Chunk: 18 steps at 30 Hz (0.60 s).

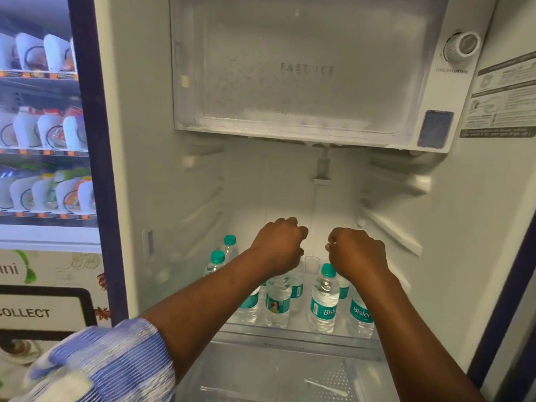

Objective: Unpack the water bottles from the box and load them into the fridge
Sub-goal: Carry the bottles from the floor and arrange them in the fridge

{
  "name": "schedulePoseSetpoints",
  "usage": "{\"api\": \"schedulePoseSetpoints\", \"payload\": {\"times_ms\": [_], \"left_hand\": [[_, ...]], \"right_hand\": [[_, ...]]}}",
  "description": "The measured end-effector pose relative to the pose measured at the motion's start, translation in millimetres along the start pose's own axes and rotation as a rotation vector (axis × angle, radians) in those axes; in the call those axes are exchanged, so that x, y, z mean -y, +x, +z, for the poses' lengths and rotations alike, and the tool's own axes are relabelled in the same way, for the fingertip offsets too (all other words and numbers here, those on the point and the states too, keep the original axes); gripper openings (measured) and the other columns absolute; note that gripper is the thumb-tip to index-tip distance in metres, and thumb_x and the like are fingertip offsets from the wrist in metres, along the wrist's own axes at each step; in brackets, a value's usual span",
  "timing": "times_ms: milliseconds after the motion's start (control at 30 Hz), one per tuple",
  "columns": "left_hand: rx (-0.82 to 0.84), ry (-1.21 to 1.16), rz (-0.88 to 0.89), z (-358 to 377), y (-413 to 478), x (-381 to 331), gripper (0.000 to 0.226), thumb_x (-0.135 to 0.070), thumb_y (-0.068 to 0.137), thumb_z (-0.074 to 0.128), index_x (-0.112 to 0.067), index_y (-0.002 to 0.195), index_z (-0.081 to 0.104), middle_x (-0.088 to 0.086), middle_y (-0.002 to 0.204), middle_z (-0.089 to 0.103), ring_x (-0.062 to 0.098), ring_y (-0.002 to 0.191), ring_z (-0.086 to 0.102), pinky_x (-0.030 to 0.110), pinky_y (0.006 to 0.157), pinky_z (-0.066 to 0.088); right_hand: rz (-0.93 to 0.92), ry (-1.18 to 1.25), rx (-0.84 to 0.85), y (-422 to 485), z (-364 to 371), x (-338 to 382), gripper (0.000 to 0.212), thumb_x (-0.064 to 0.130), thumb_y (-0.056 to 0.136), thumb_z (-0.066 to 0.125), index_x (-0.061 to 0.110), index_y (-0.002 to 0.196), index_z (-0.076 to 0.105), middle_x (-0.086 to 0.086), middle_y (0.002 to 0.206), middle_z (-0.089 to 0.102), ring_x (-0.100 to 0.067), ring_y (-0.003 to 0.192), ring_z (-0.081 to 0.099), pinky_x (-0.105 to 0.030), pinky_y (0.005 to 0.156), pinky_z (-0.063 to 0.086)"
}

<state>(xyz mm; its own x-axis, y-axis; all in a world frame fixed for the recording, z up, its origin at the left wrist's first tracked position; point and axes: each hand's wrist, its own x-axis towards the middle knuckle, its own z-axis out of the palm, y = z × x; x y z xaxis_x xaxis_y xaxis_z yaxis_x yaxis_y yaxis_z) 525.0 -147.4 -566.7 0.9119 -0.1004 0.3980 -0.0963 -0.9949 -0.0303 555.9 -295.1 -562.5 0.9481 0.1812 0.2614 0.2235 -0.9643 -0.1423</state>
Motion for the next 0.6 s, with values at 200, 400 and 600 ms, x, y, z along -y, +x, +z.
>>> {"api": "schedulePoseSetpoints", "payload": {"times_ms": [200, 400, 600], "left_hand": [[-0.091, -0.175, -0.082, -38.0, -58.2, 9.0, 0.027, -0.028, 0.096, 0.060, -0.027, 0.123, 0.061, -0.003, 0.120, 0.057, 0.018, 0.104, 0.057, 0.027, 0.080, 0.046], [-0.091, -0.201, -0.155, -53.0, -136.5, 52.4, 0.020, -0.034, 0.092, 0.060, -0.035, 0.112, 0.062, -0.014, 0.107, 0.058, 0.011, 0.094, 0.061, 0.030, 0.080, 0.052], [-0.032, -0.244, -0.234, -61.3, -214.6, 96.3, 0.009, -0.044, 0.087, 0.064, -0.046, 0.090, 0.056, -0.024, 0.085, 0.054, 0.001, 0.072, 0.060, 0.018, 0.065, 0.048]], "right_hand": [[-0.245, 0.082, -0.049, -52.9, -31.6, 44.4, 0.022, 0.036, 0.098, 0.055, 0.029, 0.118, 0.062, 0.002, 0.107, 0.068, -0.016, 0.089, 0.063, -0.030, 0.081, 0.050], [-0.519, 0.242, -0.029, -99.1, -32.9, 91.8, 0.010, 0.039, 0.097, 0.051, 0.034, 0.105, 0.053, 0.011, 0.097, 0.059, -0.009, 0.080, 0.051, -0.020, 0.060, 0.034], [-0.753, 0.431, 0.030, -134.3, -11.2, 138.6, 0.012, 0.036, 0.089, 0.056, 0.032, 0.098, 0.049, 0.014, 0.087, 0.056, -0.007, 0.081, 0.055, -0.030, 0.075, 0.049]]}}
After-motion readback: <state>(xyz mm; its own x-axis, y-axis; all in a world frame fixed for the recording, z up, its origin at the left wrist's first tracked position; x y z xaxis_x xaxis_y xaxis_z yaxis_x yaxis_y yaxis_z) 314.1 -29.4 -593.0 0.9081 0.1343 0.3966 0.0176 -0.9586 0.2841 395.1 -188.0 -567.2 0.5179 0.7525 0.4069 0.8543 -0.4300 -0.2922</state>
